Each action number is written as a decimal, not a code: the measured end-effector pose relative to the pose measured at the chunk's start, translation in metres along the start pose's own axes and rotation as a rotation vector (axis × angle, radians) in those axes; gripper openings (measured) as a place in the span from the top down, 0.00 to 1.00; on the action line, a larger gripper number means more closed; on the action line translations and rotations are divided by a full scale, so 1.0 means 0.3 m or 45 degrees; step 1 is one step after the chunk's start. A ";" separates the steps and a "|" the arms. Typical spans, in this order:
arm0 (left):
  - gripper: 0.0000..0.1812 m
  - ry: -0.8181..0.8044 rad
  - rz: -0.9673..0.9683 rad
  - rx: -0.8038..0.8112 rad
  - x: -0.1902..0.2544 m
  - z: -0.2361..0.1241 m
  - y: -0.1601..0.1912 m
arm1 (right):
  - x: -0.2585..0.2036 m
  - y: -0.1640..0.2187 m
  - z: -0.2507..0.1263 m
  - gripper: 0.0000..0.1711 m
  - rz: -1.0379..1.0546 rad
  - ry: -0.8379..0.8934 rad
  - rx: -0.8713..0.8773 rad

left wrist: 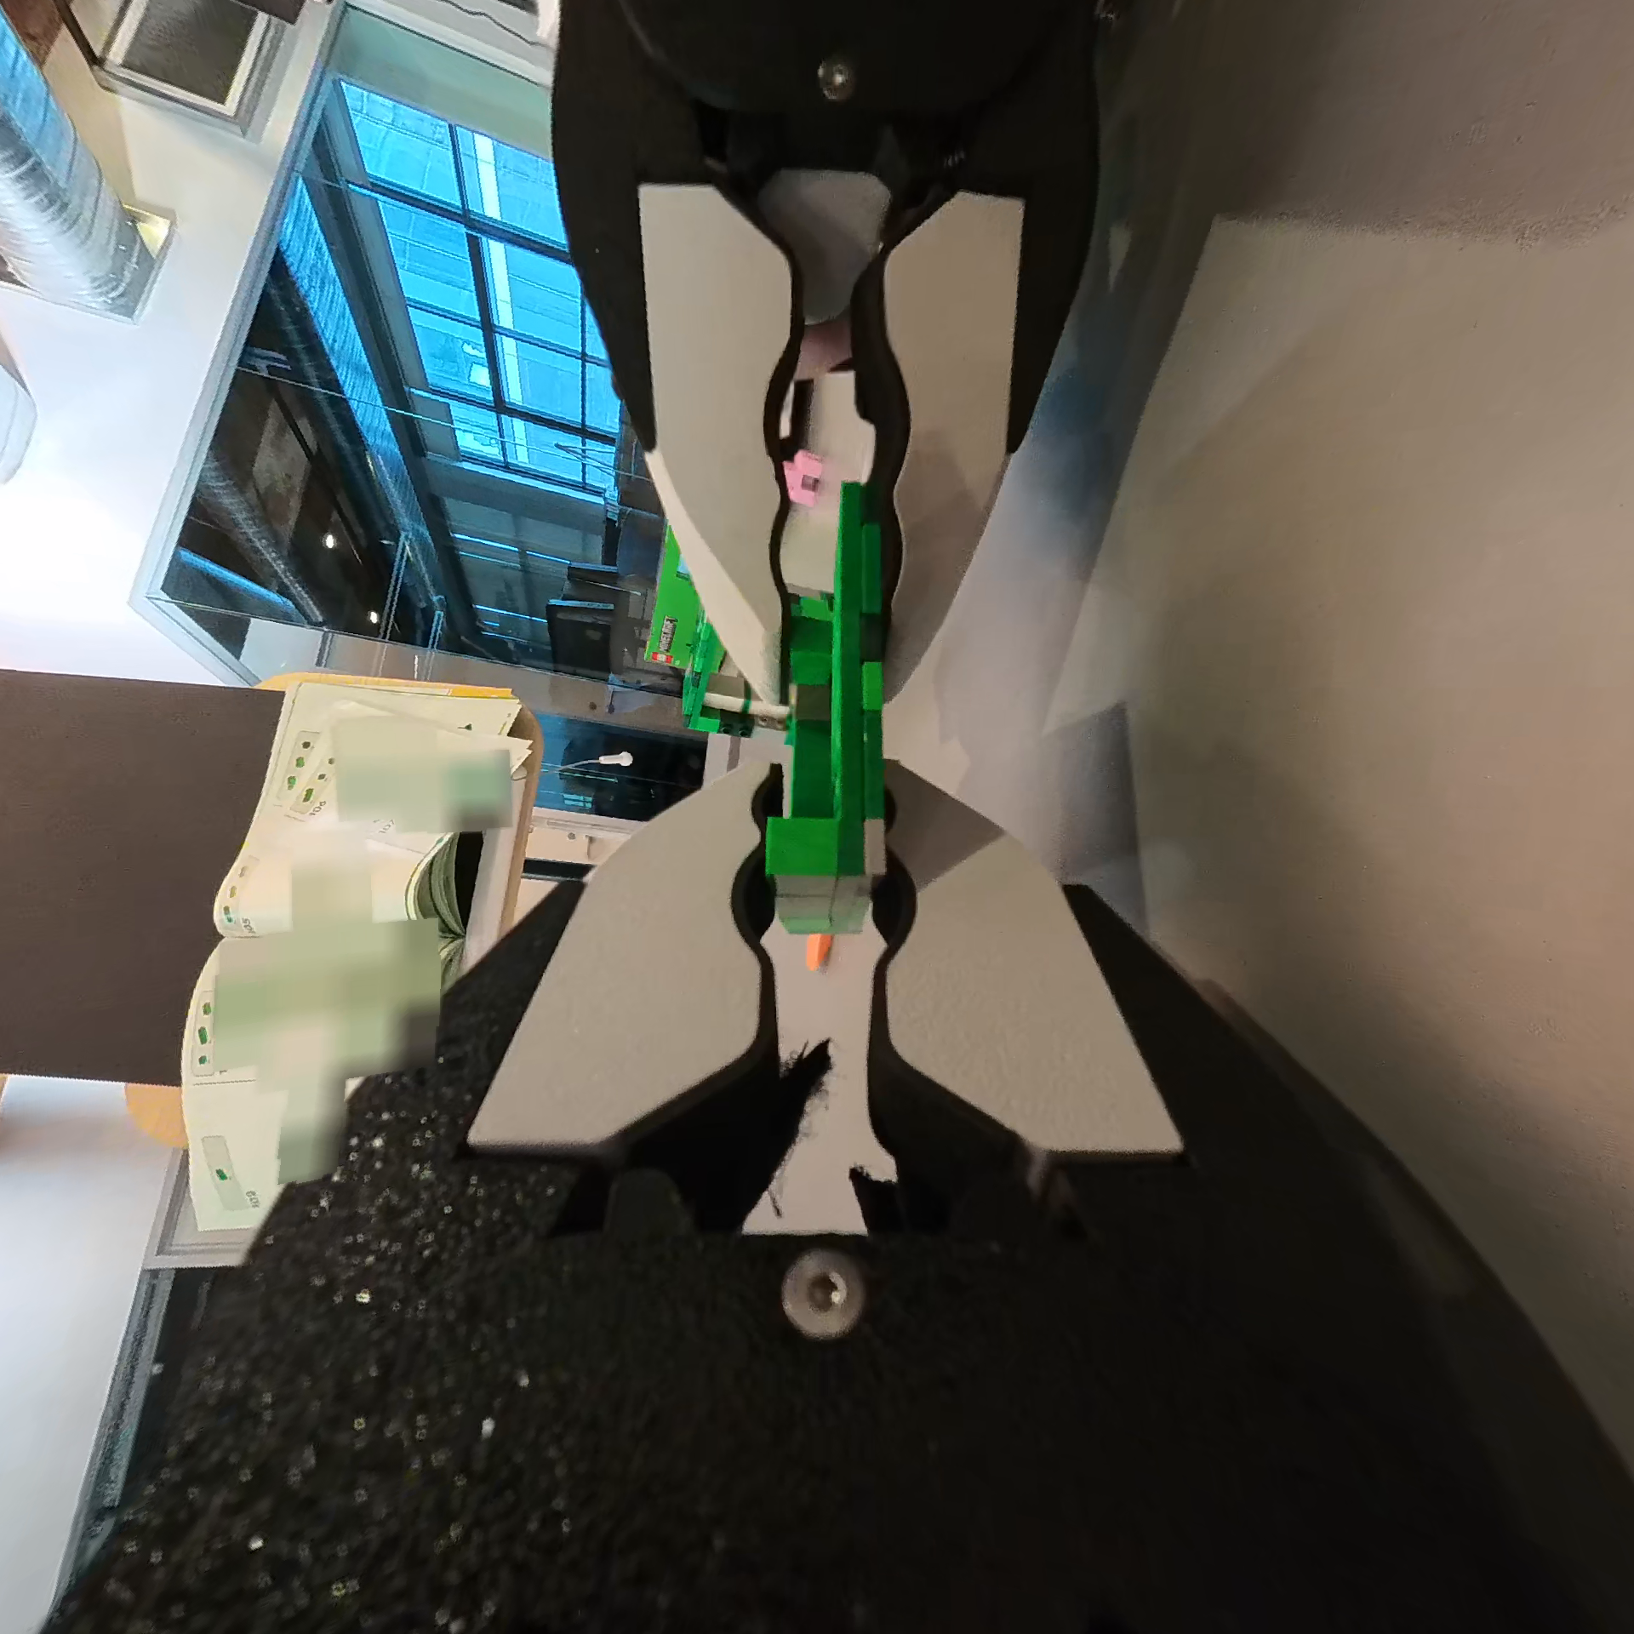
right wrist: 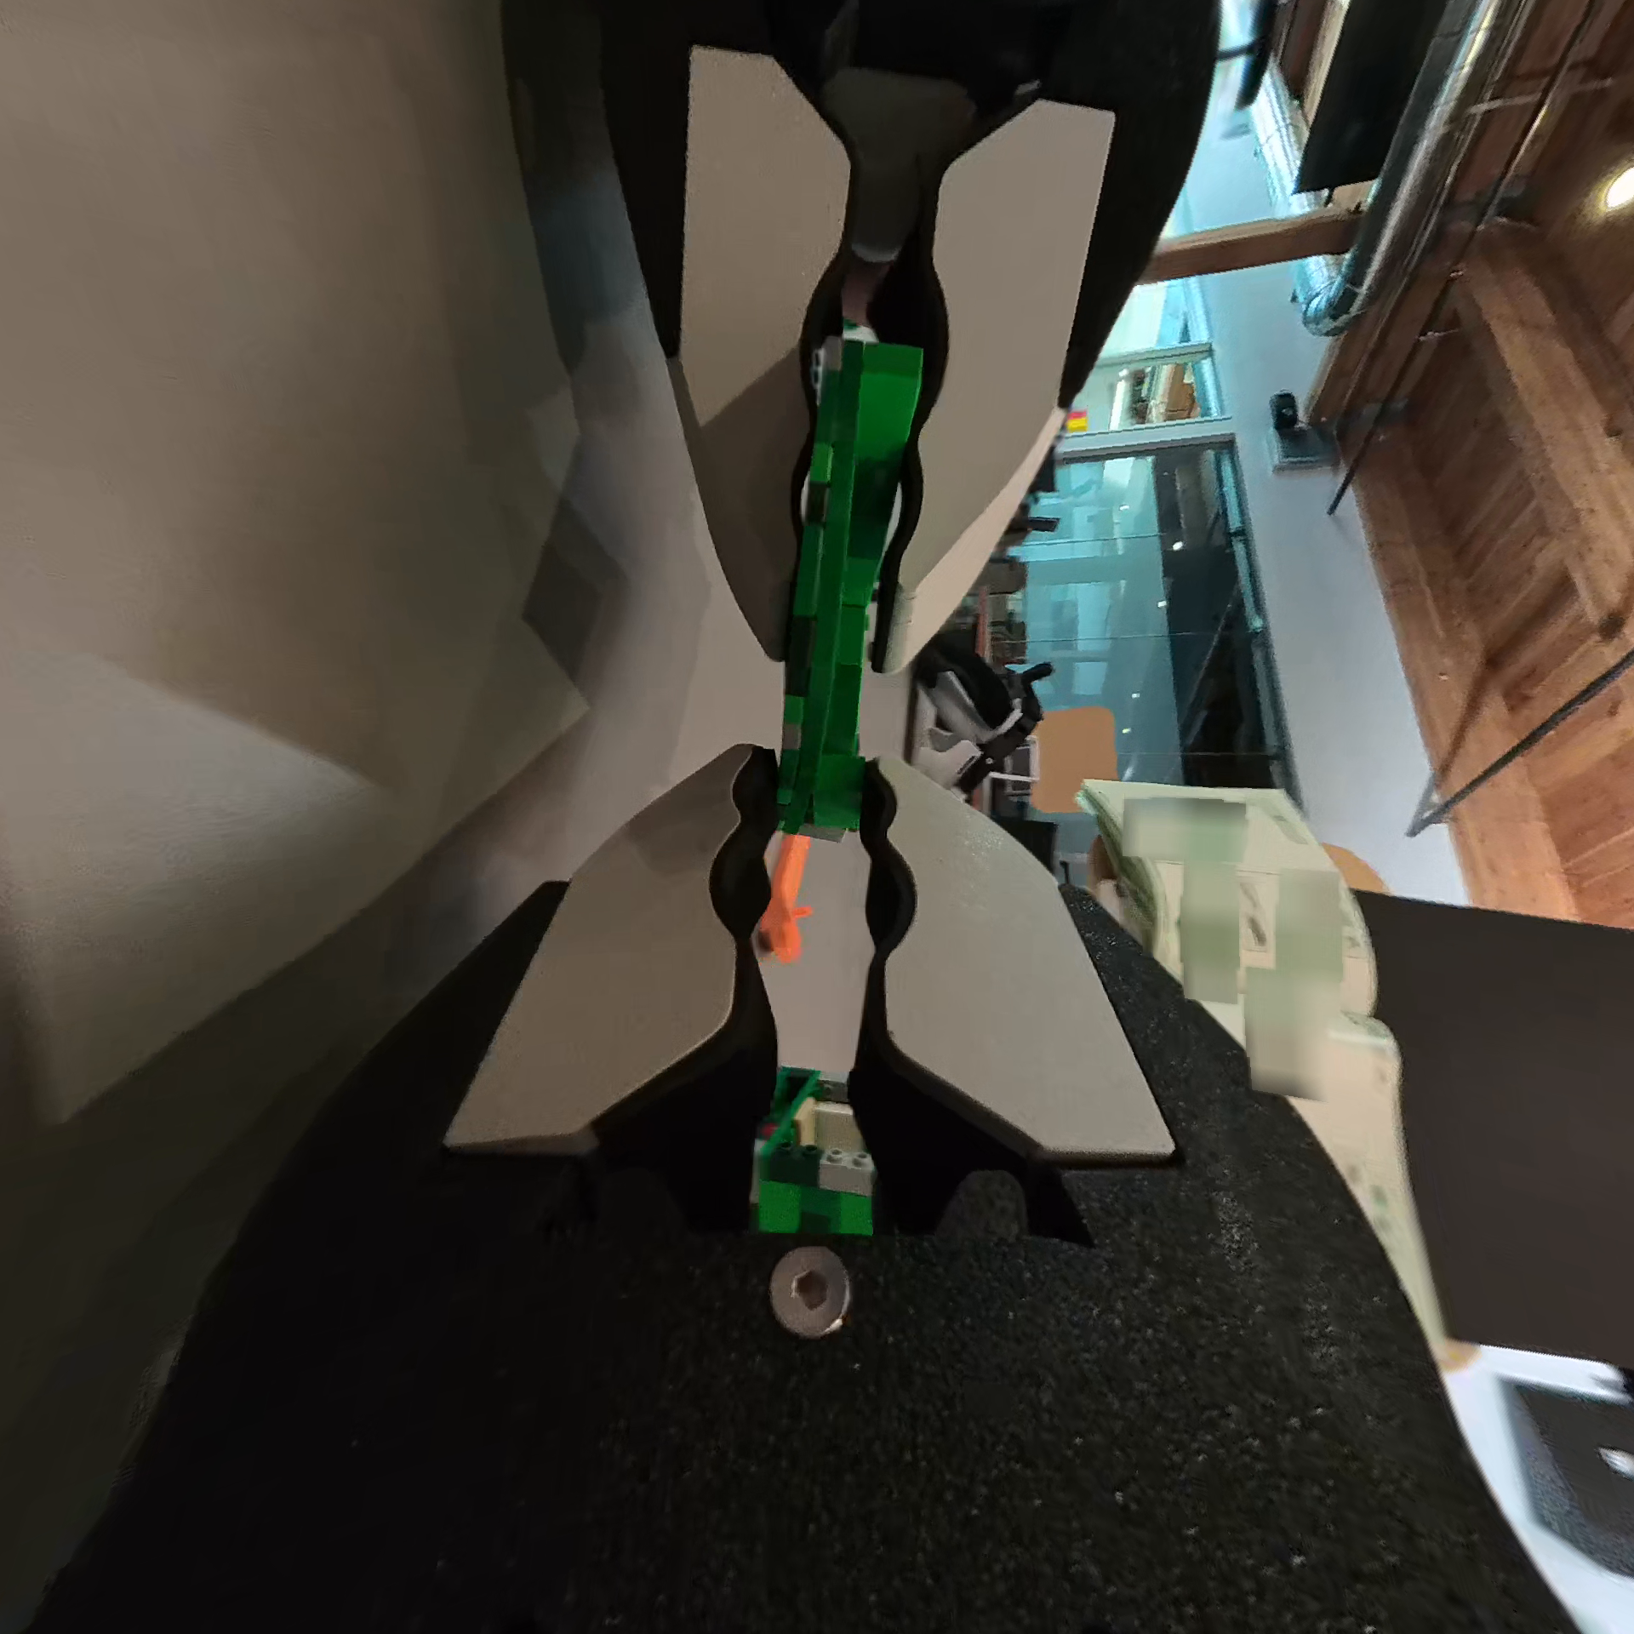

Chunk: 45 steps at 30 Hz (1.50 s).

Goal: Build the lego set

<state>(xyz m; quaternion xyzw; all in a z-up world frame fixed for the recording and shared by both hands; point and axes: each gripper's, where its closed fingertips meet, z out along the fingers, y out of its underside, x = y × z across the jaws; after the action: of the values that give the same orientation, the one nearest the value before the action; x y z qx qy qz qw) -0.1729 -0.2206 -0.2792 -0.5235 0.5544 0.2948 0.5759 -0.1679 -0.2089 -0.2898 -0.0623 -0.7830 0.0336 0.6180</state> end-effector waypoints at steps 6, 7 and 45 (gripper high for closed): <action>0.91 -0.034 -0.021 0.004 -0.017 -0.002 0.001 | 0.022 -0.001 0.001 0.89 0.285 0.004 0.083; 0.91 -0.036 -0.018 0.003 -0.018 -0.002 0.002 | 0.022 0.000 0.002 0.89 0.287 0.017 0.083; 0.91 -0.040 -0.009 0.014 -0.018 -0.007 -0.001 | 0.026 0.007 0.002 0.88 0.170 0.122 0.091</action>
<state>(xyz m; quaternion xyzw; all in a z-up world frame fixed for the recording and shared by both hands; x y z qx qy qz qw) -0.1744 -0.2213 -0.2737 -0.5176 0.5451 0.2978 0.5884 -0.1700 -0.2057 -0.2828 -0.0938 -0.7449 0.0995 0.6530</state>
